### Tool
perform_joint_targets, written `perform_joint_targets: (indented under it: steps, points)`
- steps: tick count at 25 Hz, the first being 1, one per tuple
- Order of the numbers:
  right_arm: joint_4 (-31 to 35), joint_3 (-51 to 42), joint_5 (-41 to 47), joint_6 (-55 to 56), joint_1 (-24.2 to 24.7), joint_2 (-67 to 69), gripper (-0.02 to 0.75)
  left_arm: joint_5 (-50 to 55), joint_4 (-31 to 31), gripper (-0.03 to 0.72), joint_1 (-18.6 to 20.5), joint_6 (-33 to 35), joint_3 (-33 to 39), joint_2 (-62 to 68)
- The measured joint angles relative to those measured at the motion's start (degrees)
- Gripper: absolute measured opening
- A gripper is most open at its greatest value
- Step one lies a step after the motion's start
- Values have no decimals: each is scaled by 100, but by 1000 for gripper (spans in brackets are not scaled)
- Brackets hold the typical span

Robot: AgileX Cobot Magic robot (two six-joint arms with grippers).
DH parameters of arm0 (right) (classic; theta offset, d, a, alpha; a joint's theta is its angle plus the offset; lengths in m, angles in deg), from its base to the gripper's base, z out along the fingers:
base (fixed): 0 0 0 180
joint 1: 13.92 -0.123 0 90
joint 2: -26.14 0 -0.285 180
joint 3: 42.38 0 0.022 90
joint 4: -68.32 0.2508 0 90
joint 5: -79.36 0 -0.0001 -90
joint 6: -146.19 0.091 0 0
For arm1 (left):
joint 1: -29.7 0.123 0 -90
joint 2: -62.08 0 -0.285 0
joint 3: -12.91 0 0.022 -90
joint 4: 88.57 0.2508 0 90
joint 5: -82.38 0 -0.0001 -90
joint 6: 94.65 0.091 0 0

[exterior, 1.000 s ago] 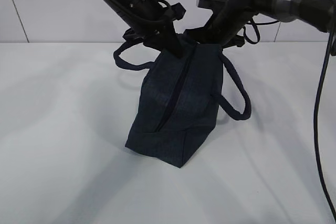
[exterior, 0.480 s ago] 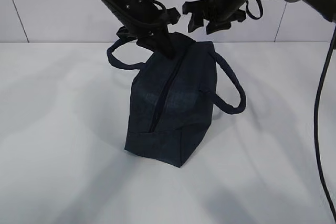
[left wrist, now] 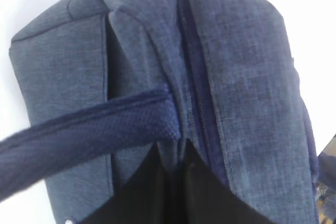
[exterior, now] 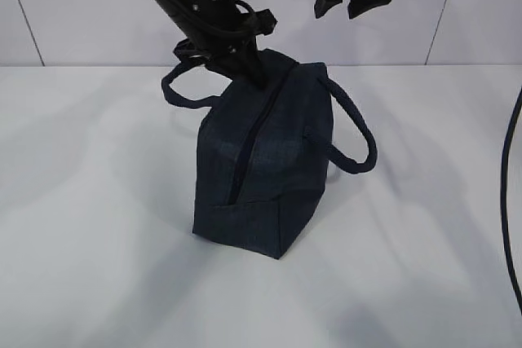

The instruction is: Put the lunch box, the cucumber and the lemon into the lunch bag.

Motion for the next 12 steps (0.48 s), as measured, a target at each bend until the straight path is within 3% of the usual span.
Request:
perform_joint_targets:
  steps: [5, 7, 12]
  points:
    - [22, 3, 76, 0, 0, -289, 478, 0, 338, 292, 0, -139, 0, -164]
    - [30, 3, 76, 0, 0, -479, 478, 0, 446, 360, 0, -148, 0, -270]
    - [242, 3, 76, 0, 0, -874, 478, 0, 795, 398, 19, -164, 0, -629]
